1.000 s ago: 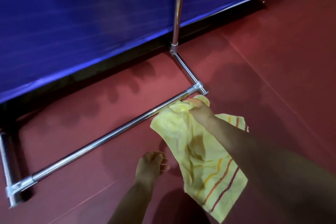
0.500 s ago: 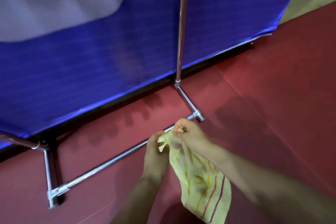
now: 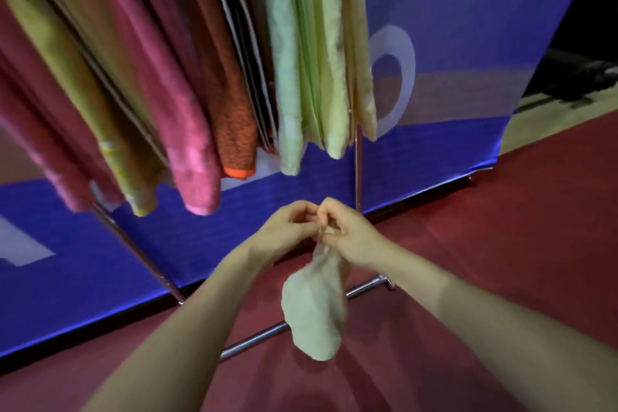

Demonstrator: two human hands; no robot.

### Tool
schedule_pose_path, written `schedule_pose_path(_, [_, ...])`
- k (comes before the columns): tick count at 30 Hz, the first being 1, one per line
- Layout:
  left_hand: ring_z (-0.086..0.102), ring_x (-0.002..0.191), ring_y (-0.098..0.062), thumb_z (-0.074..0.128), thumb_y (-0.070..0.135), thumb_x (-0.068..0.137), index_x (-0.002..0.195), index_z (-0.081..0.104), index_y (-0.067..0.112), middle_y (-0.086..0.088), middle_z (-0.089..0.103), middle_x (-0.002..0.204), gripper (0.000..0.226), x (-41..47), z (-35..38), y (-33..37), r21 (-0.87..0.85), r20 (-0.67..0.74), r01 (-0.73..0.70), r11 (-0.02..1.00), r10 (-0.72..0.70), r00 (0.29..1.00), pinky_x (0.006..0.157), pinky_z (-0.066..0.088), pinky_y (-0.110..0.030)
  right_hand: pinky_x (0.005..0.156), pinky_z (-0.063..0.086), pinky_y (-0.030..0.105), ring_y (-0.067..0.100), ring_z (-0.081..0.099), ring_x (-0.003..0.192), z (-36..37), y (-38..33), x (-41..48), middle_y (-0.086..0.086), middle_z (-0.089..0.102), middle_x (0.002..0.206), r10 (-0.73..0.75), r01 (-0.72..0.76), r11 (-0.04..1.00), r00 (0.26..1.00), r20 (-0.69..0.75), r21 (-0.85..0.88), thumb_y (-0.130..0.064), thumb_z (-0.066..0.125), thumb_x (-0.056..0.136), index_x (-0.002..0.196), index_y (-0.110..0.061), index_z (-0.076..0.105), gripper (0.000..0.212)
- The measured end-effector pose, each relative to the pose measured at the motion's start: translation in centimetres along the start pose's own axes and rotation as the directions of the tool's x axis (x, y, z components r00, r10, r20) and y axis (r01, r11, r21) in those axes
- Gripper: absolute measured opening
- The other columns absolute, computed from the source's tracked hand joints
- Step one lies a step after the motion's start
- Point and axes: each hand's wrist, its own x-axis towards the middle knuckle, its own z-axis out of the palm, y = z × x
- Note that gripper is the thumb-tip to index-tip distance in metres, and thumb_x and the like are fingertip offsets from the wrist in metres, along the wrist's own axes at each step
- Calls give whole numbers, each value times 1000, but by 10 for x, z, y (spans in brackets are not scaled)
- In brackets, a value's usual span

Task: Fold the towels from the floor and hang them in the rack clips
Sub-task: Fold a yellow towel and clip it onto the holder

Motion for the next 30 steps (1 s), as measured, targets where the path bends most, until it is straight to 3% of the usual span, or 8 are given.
schedule_pose_path(8, [57, 81, -4, 64, -5, 80, 103, 62, -3, -6, 62, 89, 23, -78, -41, 94, 124, -39, -77, 989, 82, 996, 71, 47, -10, 60, 32, 15, -2, 38, 58, -24, -147, -2, -12, 39, 67, -285, 284, 955, 959, 3, -79, 2, 60, 80, 71, -28, 37, 38])
schedule_pose_path(11, [47, 57, 4, 70, 3, 79, 88, 57, -1, -1, 49, 68, 16, -101, -50, 119, 141, -129, -96, 985, 115, 985, 50, 36, -7, 57, 31, 15, -2, 37, 55, -32, -184, -5, -11, 35, 65, -368, 359, 918, 929, -23, -168, 3, 57, 81, 70, -27, 35, 39])
schedule_pose_path(13, [45, 54, -1, 76, 16, 73, 80, 57, 5, 0, 46, 64, 23, -115, -60, 125, 170, -152, -56, 984, 82, 985, 52, 33, -13, 57, 31, 14, -2, 36, 56, -41, -201, -6, -11, 35, 65, -403, 379, 900, 912, -81, -214, 4, 56, 81, 70, -27, 34, 39])
schedule_pose_path(16, [54, 72, -13, 79, 20, 70, 78, 65, 4, -5, 60, 74, 23, -135, -75, 127, 174, -138, 10, 985, 14, 990, 68, 41, -26, 56, 32, 13, 2, 35, 59, -55, -217, -9, -11, 37, 65, -386, 338, 915, 892, -234, -223, 2, 55, 82, 68, -25, 35, 37])
schedule_pose_path(19, [60, 75, -9, 79, 21, 70, 83, 69, 1, -4, 65, 79, 26, -148, -84, 124, 216, -57, 60, 975, -49, 997, 73, 46, -22, 56, 34, 7, 7, 38, 63, -69, -224, -9, -9, 40, 67, -338, 275, 940, 826, -451, -199, 1, 54, 83, 70, -21, 38, 31])
schedule_pose_path(22, [61, 69, -4, 77, 21, 74, 73, 69, 10, 1, 65, 71, 13, -161, -89, 129, 257, -108, 82, 963, -56, 993, 65, 48, -14, 56, 35, 6, 11, 43, 68, -82, -224, -10, -8, 43, 72, -206, 167, 978, 709, -674, -123, 2, 47, 85, 73, -18, 41, 24])
schedule_pose_path(26, [53, 48, 2, 72, 20, 79, 53, 58, 20, 11, 57, 49, 30, -172, -95, 147, 285, -252, 55, 957, 20, 967, 48, 41, -10, 63, 35, 28, 21, 47, 78, -101, -211, -16, 2, 49, 83, -14, 5, 1000, 599, -801, -14, 0, 42, 87, 75, -18, 41, 22])
schedule_pose_path(30, [54, 50, -7, 60, 24, 89, 68, 64, 10, -2, 58, 62, 25, -170, -86, 180, 6, -391, -68, 998, 65, 918, 46, 44, -17, 73, 38, 30, 25, 50, 89, -105, -190, -18, 6, 52, 95, 105, -204, 975, 774, -625, -88, -2, 44, 86, 92, -13, 50, 14])
